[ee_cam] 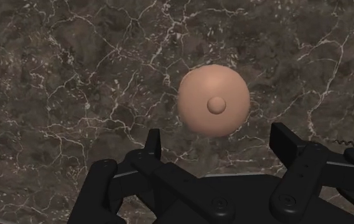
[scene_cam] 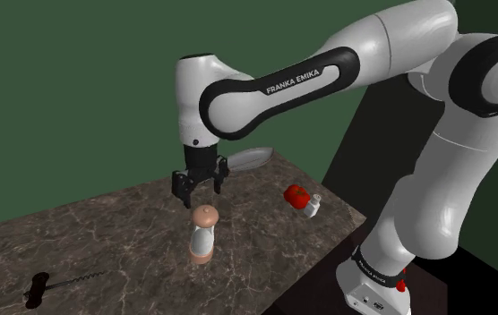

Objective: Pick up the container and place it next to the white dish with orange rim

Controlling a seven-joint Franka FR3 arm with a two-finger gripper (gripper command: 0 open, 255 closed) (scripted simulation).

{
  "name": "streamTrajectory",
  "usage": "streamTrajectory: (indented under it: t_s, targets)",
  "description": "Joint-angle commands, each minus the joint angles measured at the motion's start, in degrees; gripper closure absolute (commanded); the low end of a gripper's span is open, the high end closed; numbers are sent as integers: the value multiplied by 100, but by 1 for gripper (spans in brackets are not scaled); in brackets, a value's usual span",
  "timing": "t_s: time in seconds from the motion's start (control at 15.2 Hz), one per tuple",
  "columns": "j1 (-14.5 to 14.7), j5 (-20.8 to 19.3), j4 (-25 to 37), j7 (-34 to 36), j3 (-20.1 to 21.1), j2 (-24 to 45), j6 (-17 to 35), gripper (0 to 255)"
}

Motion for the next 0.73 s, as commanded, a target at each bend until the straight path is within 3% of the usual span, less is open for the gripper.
streamTrajectory:
  t_s: [0.0, 0.4, 0.66]
  targets:
    - [42, -54, -29, 78, 20, 132, 148, 0]
    - [70, -101, -312, 115, 22, 277, 568, 0]
    - [70, -101, -312, 115, 22, 277, 568, 0]
